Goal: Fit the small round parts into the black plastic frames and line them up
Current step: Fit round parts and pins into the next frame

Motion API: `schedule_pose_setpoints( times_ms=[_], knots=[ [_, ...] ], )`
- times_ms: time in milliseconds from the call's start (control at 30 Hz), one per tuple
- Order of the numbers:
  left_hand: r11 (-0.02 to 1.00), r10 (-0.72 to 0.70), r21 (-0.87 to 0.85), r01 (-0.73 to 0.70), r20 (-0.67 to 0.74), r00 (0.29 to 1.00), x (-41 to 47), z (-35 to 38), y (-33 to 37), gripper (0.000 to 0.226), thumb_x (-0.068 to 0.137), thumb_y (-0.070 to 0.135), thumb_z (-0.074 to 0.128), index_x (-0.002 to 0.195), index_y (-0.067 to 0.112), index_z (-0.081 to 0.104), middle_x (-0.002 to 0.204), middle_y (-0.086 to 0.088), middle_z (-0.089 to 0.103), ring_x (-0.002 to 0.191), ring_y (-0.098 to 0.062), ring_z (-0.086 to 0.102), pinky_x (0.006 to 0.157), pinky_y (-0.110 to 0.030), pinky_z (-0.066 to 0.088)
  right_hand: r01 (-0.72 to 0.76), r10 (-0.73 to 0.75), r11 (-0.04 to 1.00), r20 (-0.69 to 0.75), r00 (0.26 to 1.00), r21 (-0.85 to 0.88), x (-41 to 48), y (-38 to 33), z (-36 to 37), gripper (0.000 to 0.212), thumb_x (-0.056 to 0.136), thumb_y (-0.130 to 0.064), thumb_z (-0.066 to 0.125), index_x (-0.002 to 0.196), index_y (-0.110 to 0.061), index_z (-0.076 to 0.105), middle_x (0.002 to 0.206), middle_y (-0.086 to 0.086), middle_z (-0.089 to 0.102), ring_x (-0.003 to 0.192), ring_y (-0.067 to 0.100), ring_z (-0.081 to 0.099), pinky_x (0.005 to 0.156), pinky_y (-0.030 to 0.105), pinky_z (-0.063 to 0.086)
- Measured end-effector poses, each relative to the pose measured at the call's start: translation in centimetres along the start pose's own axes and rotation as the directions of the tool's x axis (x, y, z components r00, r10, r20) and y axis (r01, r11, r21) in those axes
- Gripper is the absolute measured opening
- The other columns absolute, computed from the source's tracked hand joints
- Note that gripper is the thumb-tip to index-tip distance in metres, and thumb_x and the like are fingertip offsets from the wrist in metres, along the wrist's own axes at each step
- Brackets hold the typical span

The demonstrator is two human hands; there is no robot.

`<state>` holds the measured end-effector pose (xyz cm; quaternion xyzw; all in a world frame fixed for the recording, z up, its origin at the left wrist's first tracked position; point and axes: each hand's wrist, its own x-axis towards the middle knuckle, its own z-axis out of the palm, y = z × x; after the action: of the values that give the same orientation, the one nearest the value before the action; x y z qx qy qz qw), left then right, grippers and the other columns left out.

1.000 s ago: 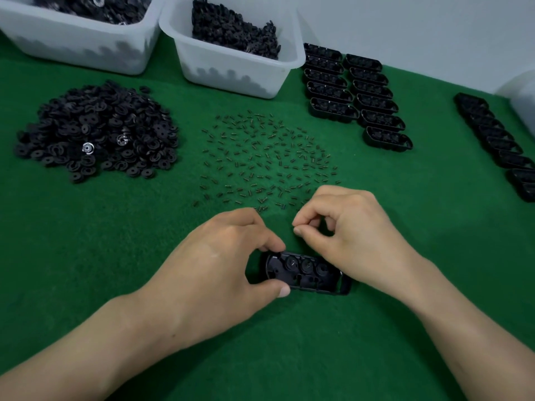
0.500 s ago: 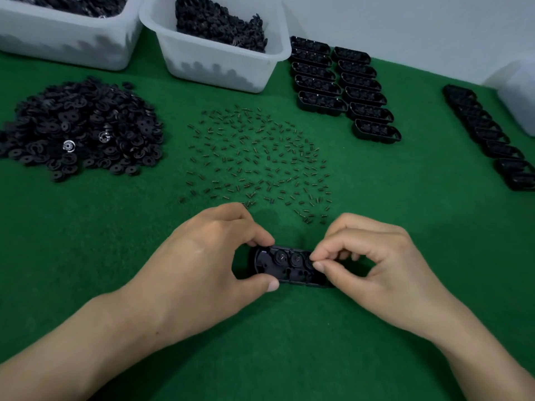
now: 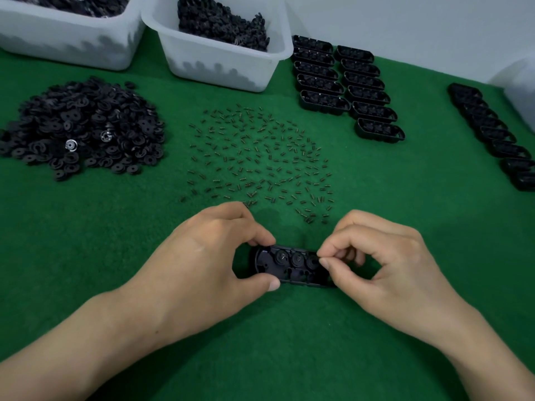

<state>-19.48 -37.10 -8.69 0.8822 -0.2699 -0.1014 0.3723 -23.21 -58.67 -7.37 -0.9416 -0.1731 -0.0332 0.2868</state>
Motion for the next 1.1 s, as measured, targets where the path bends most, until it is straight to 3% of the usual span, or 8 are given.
schedule_pose_setpoints(
  times_ms=[200, 367, 467, 633, 833, 900, 1000, 1100],
  knots=[
    [1.000, -0.003, -0.003, 0.003, 0.004, 1.000, 0.0, 0.0, 0.0, 0.040, 0.060, 0.054, 0.059, 0.093, 0.034, 0.066, 0.087, 0.022, 0.052, 0.083, 0.014, 0.044, 0.070, -0.002, 0.032, 0.012, -0.010, 0.998, 0.041, 0.999, -0.060, 0.1, 0.1, 0.1, 0.005, 0.074, -0.013, 0.065, 0.071, -0.016, 0.066, 0.070, -0.011, 0.055, 0.065, 0.002, 0.050, 0.060, 0.008, 0.036],
    [1.000, -0.001, 0.007, 0.001, 0.002, 1.000, 0.0, 0.0, 0.1, 0.039, 0.060, 0.055, 0.058, 0.093, 0.035, 0.066, 0.087, 0.022, 0.052, 0.085, 0.013, 0.044, 0.071, -0.003, 0.033, 0.051, -0.045, 0.994, 0.059, 0.997, -0.102, 0.5, 0.0, 0.1, 0.006, 0.076, -0.014, 0.065, 0.073, -0.015, 0.071, 0.070, -0.009, 0.056, 0.062, 0.007, 0.053, 0.057, 0.019, 0.044],
    [1.000, 0.004, 0.009, -0.004, 0.001, 1.000, 0.0, 0.0, 0.0, 0.039, 0.060, 0.054, 0.059, 0.093, 0.034, 0.067, 0.086, 0.021, 0.053, 0.084, 0.012, 0.044, 0.070, -0.003, 0.033, -0.001, 0.002, 1.000, 0.096, 0.995, -0.007, 0.5, 0.2, -0.3, 0.006, 0.077, -0.014, 0.070, 0.077, -0.019, 0.074, 0.071, -0.010, 0.058, 0.061, 0.005, 0.052, 0.056, 0.013, 0.038],
    [1.000, 0.017, 0.021, -0.017, -0.008, 1.000, 0.0, 0.0, 0.0, 0.041, 0.060, 0.056, 0.058, 0.095, 0.035, 0.066, 0.089, 0.022, 0.053, 0.087, 0.015, 0.043, 0.072, -0.001, 0.033, -0.115, 0.112, 0.972, 0.027, 0.993, 0.207, 0.0, 1.0, -1.0, 0.022, 0.077, -0.002, 0.071, 0.081, -0.024, 0.073, 0.072, -0.006, 0.065, 0.061, 0.013, 0.056, 0.054, 0.025, 0.046],
    [0.998, 0.027, 0.055, -0.026, -0.019, 0.999, 0.0, 0.0, 0.2, 0.039, 0.060, 0.053, 0.060, 0.094, 0.034, 0.066, 0.087, 0.022, 0.054, 0.084, 0.017, 0.044, 0.071, 0.000, 0.032, -0.048, 0.041, 0.988, 0.048, 0.998, 0.150, -0.4, 0.8, -0.6, 0.018, 0.077, -0.012, 0.062, 0.085, -0.021, 0.075, 0.077, -0.008, 0.058, 0.063, 0.015, 0.053, 0.052, 0.026, 0.043],
    [0.997, 0.029, 0.071, -0.027, -0.022, 0.999, 0.0, 0.0, 0.4, 0.041, 0.061, 0.053, 0.060, 0.096, 0.033, 0.067, 0.086, 0.022, 0.054, 0.084, 0.015, 0.045, 0.070, 0.000, 0.033, -0.058, 0.055, 0.981, 0.019, 0.998, 0.188, -0.6, 1.0, -1.0, 0.011, 0.077, -0.015, 0.064, 0.083, -0.020, 0.072, 0.081, -0.009, 0.059, 0.066, 0.016, 0.055, 0.053, 0.031, 0.045],
    [0.994, 0.012, 0.106, -0.009, -0.031, 0.999, -0.1, 0.0, 0.6, 0.041, 0.060, 0.053, 0.061, 0.097, 0.034, 0.066, 0.085, 0.023, 0.054, 0.084, 0.006, 0.048, 0.067, -0.003, 0.035, -0.033, 0.025, 0.993, 0.067, 0.997, 0.114, -1.1, 0.9, -1.0, 0.013, 0.073, -0.032, 0.072, 0.079, -0.023, 0.066, 0.088, -0.011, 0.058, 0.076, 0.014, 0.056, 0.059, 0.024, 0.046],
    [0.991, -0.015, 0.131, 0.022, -0.050, 0.999, -0.2, 0.2, 0.8, 0.038, 0.060, 0.048, 0.068, 0.094, 0.032, 0.067, 0.080, 0.021, 0.055, 0.080, 0.003, 0.049, 0.065, -0.005, 0.037, 0.014, -0.019, 0.998, 0.078, 0.997, 0.059, -1.4, 0.8, -0.3, 0.013, 0.073, -0.026, 0.076, 0.076, -0.020, 0.065, 0.090, -0.006, 0.056, 0.078, 0.013, 0.054, 0.064, 0.023, 0.046]
  ],
)
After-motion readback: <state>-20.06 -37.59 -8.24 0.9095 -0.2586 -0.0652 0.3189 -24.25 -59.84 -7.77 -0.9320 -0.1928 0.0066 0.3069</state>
